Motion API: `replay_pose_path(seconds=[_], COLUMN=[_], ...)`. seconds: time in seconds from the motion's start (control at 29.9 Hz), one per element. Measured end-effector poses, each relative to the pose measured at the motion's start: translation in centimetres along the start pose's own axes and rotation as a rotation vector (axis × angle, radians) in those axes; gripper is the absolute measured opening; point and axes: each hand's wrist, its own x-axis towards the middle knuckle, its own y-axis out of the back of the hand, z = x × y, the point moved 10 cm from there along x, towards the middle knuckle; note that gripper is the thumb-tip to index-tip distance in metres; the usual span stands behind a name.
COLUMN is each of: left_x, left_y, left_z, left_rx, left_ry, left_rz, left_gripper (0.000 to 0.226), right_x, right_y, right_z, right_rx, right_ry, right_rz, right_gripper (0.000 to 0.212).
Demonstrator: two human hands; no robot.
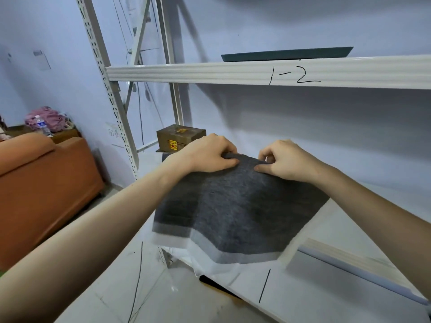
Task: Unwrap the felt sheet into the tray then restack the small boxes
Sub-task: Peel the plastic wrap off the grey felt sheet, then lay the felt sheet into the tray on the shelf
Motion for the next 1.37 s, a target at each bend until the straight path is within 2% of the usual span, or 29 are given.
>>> replay_pose_path(seconds=[0.1,0.2,0.37,0.47,0.53,0.63,0.67,0.77,1.0,1.07,1.17,1.24,1.3,1.37], left_x=[0.0,-0.1,-0.8,-1.2,-1.1,-0.7,-0.7,-0.9,-1.1,-1.1,-0.9,-0.8,-0.6,-0.4], left_y=[-1.1,-2.1,-3.5,-3.3,-2.2,0.4,0.5,0.1,1.8,2.2,2.6,2.6,2.9,3.2], left_z=[0.1,0.6,1.7,2.0,1.5,0.5,0.4,0.7,1.1,1.7,3.1,4.4,5.6,6.4], left_rx=[-0.057,-0.132,-0.549,-0.715,-0.707,-0.396,-0.328,-0.32,-0.397,-0.377,-0.321,-0.281,-0.252,-0.256], left_ry=[0.049,0.092,0.165,0.204,0.183,0.06,0.017,-0.03,-0.01,-0.014,-0.05,-0.084,-0.119,-0.145], left_rz=[-0.046,-0.118,-0.254,-0.257,-0.168,0.048,0.059,-0.007,0.079,0.061,0.015,-0.023,-0.026,-0.013], left_gripper=[0.018,0.036,0.035,0.052,0.05,0.028,0.031,0.042,0.006,0.011,0.015,0.017,0.022,0.025], right_x=[0.0,0.0,0.2,0.1,-0.2,-0.7,-0.9,-1.4,-2.1,-2.4,-3.3,-3.9,-4.1,-4.0], right_y=[-0.2,0.0,0.6,1.2,1.9,2.7,3.0,4.2,7.1,8.8,10.6,10.2,8.4,7.4], right_z=[0.0,-0.1,-0.3,0.0,0.5,0.7,0.6,0.0,0.5,0.2,-2.8,-5.3,-6.9,-7.3], right_rx=[-0.014,-0.009,0.001,0.13,0.261,0.474,0.539,0.703,0.817,0.746,0.382,0.049,-0.262,-0.474], right_ry=[-0.023,-0.038,-0.034,-0.028,-0.044,-0.032,-0.02,0.021,-0.015,0.005,0.119,0.171,0.177,0.156], right_rz=[0.044,0.105,0.204,0.215,0.231,0.215,0.199,0.169,0.217,0.279,0.328,0.256,0.096,0.003], right_gripper=[0.015,0.016,0.016,0.018,0.022,0.024,0.024,0.026,0.037,0.034,0.016,0.025,0.038,0.034])
